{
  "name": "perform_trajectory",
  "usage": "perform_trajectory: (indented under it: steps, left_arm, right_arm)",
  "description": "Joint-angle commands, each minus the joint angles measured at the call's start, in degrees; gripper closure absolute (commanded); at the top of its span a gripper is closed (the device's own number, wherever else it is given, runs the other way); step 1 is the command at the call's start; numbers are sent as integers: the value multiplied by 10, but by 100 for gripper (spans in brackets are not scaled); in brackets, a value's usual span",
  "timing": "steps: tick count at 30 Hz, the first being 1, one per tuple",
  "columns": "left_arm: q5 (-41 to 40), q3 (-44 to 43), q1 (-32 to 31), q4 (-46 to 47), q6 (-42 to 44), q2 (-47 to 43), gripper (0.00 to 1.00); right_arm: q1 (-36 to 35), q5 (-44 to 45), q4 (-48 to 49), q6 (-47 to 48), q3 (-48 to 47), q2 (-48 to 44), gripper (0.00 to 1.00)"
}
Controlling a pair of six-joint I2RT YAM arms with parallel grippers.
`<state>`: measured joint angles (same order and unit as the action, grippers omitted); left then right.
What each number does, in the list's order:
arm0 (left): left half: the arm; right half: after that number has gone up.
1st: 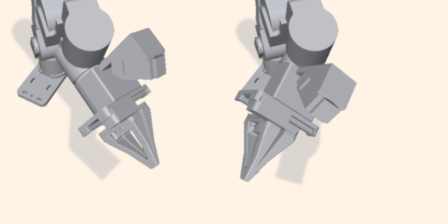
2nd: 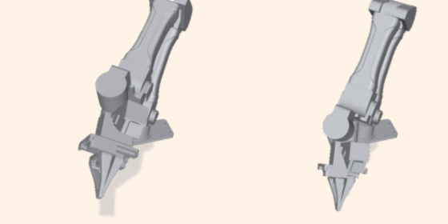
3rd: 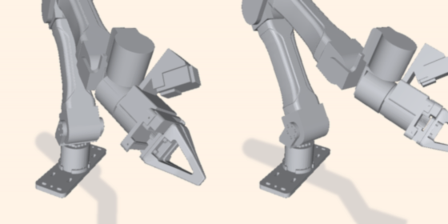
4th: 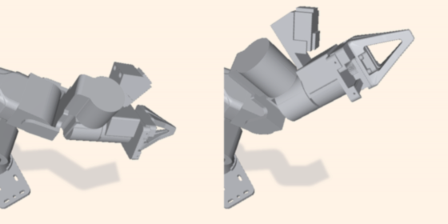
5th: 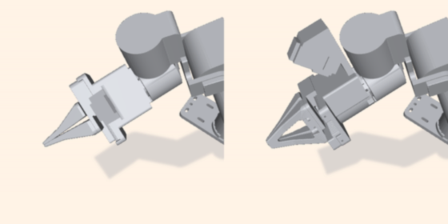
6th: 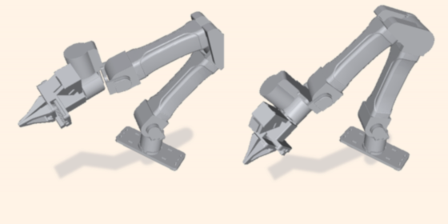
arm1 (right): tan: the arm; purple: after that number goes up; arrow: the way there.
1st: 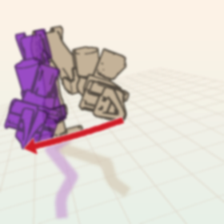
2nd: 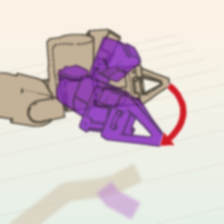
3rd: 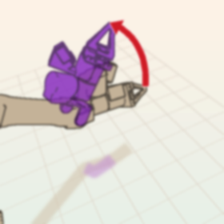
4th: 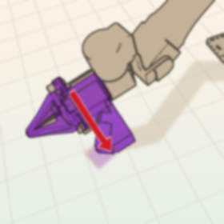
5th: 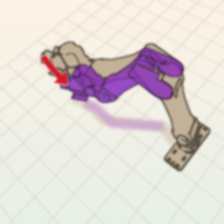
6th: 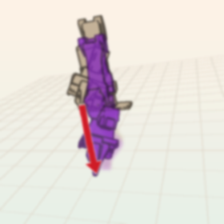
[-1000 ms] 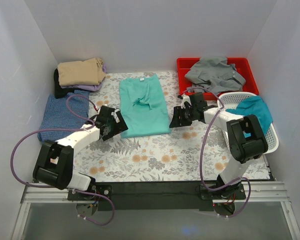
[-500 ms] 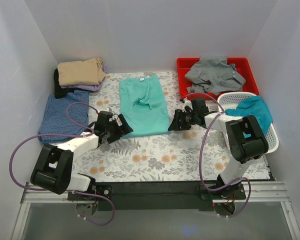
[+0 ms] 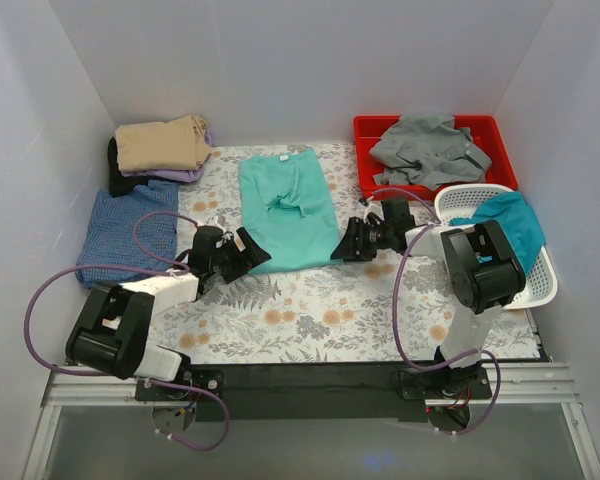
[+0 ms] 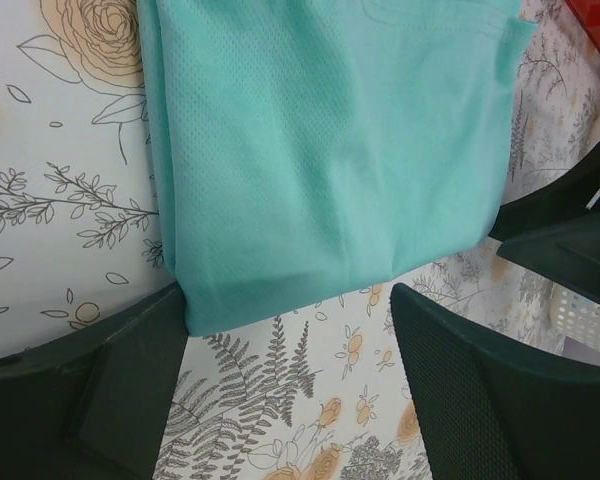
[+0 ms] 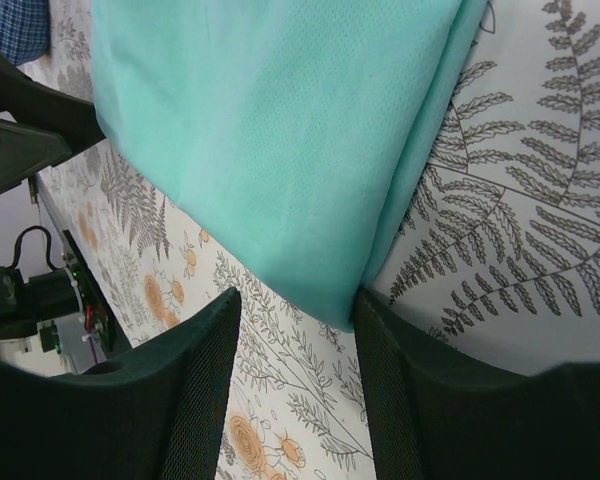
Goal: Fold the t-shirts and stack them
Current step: Fold the tshirt
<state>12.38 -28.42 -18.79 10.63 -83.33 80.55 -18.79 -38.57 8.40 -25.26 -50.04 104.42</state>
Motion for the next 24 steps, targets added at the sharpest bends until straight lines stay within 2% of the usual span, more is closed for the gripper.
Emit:
perform_trajectory:
  steps: [1, 4, 7, 8, 10, 11, 12, 13, 14, 24]
  left_arm:
    - [-3, 23, 2, -18, 3, 30, 23]
    - [-2, 24, 2, -8, 4, 43, 34]
    - [-10, 23, 2, 0, 6, 52, 50]
    - [-10, 21, 3, 0, 8, 57, 61]
    - [-15, 17, 4, -6, 11, 59, 76]
    - [-19, 14, 4, -10, 13, 60, 83]
    - [-21, 11, 4, -17, 16, 60, 93]
    - [-24, 10, 5, -22, 20, 60, 100]
    - [-26, 9, 5, -25, 22, 58, 100]
    - [-25, -8, 5, -119, 51, -2, 100]
  right_arm:
    - [0, 8, 10, -8, 2, 33, 44]
    - [0, -5, 28, -18, 2, 55, 48]
    - [0, -5, 42, -24, 2, 65, 60]
    - [0, -5, 43, -25, 2, 65, 69]
    - [0, -1, 43, -23, -1, 62, 78]
    - [0, 1, 43, -23, -1, 58, 87]
    - [0, 1, 43, -21, -1, 57, 91]
    - [0, 0, 43, -19, -1, 55, 95]
    - [0, 0, 43, -17, 1, 52, 99]
    - [0, -31, 43, -8, 26, 17, 99]
